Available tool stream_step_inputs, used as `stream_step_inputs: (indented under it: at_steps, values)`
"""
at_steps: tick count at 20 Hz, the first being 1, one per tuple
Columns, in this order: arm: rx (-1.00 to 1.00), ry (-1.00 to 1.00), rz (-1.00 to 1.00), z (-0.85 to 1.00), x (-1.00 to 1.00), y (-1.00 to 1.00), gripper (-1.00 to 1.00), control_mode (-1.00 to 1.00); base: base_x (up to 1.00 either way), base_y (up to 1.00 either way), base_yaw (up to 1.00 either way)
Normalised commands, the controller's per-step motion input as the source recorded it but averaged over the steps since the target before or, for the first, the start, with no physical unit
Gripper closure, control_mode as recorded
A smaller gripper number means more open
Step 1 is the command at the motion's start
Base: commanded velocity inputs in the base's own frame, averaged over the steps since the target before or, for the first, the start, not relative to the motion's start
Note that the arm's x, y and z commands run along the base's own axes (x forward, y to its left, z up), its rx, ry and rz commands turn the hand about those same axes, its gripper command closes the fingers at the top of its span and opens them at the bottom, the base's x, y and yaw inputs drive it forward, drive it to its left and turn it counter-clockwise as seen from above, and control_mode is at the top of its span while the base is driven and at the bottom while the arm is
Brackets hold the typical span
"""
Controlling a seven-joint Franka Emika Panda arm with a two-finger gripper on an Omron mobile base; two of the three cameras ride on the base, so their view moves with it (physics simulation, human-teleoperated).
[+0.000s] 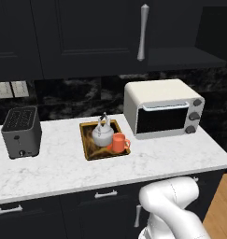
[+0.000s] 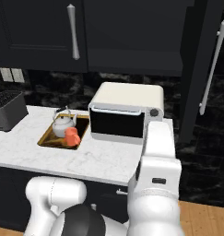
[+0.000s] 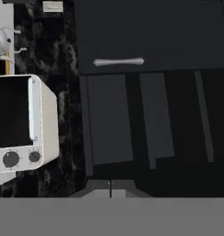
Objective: Pick the kettle from the counter and place it on the tray. Then pick the mug from the cabinet and place it on the tray. Then close the cabinet doors.
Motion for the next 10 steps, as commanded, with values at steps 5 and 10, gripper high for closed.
stream_step_inputs:
  at_steps: [5, 10]
  values:
    - [0.05, -0.14, 0.00, -0.19, -0.02, -0.63, 1.00, -1.00, 0.00, 0.00, 0.00]
    - [0.07, -0.03, 0.00, -0.52, 0.38, -0.64, 1.00, -1.00, 0.00, 0.00, 0.00]
